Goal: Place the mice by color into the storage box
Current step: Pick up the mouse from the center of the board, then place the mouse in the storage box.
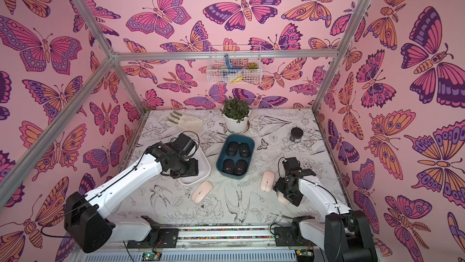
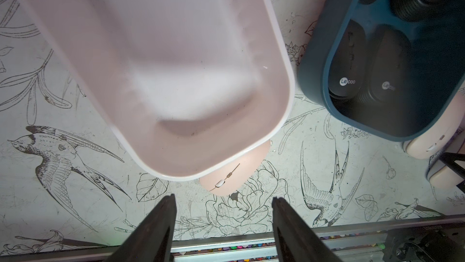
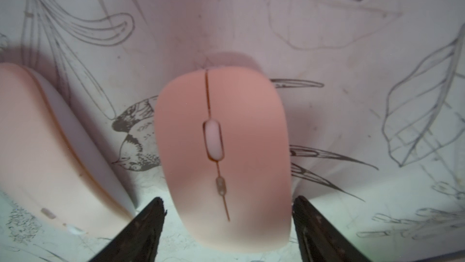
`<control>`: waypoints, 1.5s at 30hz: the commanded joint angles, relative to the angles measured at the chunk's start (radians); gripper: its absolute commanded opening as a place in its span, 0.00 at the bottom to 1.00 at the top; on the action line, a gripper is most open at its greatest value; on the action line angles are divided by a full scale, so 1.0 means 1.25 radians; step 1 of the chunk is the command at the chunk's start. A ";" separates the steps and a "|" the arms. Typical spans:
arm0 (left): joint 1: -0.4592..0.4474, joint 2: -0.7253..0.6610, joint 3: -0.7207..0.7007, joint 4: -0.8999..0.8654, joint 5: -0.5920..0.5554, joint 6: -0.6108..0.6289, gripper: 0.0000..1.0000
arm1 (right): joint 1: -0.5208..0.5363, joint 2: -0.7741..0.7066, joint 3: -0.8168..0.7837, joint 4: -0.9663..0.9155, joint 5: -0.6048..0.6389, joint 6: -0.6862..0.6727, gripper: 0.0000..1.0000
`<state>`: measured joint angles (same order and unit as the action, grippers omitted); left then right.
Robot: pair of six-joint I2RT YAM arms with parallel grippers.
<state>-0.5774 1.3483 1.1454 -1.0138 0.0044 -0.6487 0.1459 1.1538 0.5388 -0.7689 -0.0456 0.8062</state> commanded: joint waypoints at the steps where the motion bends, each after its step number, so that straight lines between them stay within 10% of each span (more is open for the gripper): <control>1: -0.004 -0.011 -0.013 0.007 0.003 -0.005 0.66 | 0.006 0.040 0.033 -0.049 0.043 -0.014 0.75; 15: 0.005 -0.130 0.035 0.024 -0.026 -0.004 0.74 | 0.020 0.032 0.078 -0.061 0.043 -0.037 0.48; 22: 0.106 -0.226 0.068 0.019 -0.056 -0.048 0.87 | 0.199 0.031 0.305 -0.096 0.050 -0.023 0.39; 31: 0.293 -0.250 0.069 -0.058 -0.046 -0.078 0.95 | 0.534 0.486 0.877 -0.135 0.056 -0.146 0.37; 45: 0.452 -0.248 -0.065 -0.044 0.046 -0.119 0.93 | 0.670 1.012 1.468 -0.151 -0.142 -0.227 0.37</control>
<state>-0.0212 1.0355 1.0859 -1.0695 0.0376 -0.7940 0.9672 2.3711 2.3219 -0.9356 -0.1513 0.5438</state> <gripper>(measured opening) 0.934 0.609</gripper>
